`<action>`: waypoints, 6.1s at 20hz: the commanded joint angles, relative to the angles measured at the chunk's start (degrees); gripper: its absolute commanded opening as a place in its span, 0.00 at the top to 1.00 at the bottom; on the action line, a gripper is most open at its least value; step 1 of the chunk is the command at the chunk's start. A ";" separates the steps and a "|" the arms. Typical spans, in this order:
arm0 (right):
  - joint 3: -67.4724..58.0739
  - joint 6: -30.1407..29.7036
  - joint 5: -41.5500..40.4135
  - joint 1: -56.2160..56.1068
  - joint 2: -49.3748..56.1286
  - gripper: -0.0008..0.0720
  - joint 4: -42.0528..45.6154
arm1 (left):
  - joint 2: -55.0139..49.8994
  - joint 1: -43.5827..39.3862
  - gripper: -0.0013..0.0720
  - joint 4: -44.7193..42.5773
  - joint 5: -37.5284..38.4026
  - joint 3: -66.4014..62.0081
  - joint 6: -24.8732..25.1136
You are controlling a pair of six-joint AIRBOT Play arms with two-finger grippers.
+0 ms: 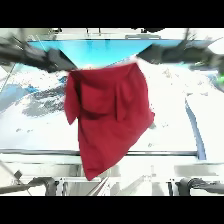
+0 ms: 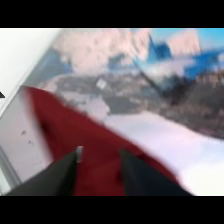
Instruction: Fold the shirts.
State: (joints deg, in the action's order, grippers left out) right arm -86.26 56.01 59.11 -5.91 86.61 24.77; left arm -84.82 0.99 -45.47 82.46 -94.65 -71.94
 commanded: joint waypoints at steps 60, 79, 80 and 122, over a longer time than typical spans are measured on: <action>62.69 0.52 -34.56 -16.48 -18.62 0.96 -24.85 | -15.58 22.64 0.95 22.34 13.38 1.25 23.08; 25.94 7.80 2.10 32.46 -66.82 0.96 -20.90 | 25.49 21.75 0.97 111.54 20.22 3.72 31.87; 25.97 6.95 2.03 32.37 -66.88 0.96 -20.79 | 27.98 23.15 0.97 110.90 20.33 6.29 31.85; 44.41 -2.93 13.64 7.37 -10.19 0.48 -0.68 | 14.80 35.54 0.52 16.26 -12.85 29.77 33.09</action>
State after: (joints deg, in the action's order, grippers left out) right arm -42.06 51.44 69.19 1.72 76.40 21.43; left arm -74.50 38.94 -16.40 73.21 -59.37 -31.90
